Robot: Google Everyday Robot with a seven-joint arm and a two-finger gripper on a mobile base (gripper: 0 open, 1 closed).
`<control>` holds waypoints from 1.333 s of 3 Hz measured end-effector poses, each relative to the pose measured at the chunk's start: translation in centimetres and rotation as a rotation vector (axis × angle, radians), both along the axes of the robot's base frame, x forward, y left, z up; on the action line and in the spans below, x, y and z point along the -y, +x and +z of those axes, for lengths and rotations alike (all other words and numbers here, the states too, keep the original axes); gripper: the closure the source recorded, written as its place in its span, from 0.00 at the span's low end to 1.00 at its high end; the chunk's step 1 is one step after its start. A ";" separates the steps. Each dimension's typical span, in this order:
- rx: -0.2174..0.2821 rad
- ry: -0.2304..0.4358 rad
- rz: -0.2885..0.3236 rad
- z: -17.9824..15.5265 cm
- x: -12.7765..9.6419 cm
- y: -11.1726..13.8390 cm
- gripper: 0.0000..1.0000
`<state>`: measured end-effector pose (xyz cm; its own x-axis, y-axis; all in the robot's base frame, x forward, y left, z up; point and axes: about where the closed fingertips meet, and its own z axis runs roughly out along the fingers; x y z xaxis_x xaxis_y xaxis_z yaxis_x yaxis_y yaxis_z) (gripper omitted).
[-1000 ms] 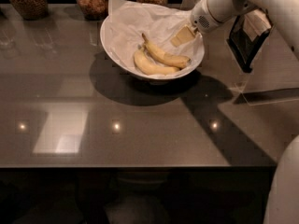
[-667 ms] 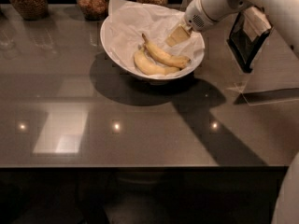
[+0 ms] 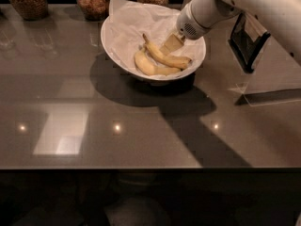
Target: Pick banana from white bowl
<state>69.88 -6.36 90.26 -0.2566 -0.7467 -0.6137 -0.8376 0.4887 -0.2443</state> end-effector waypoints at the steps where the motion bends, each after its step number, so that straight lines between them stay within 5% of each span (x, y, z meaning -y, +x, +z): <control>1: -0.027 -0.016 -0.010 -1.7 0.0 -0.5 0.47; 4: -0.066 -0.059 -0.056 -5.4 1.8 -0.3 0.49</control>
Offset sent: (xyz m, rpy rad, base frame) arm -0.0094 -0.0141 -0.0465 -0.0397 0.0682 -0.0481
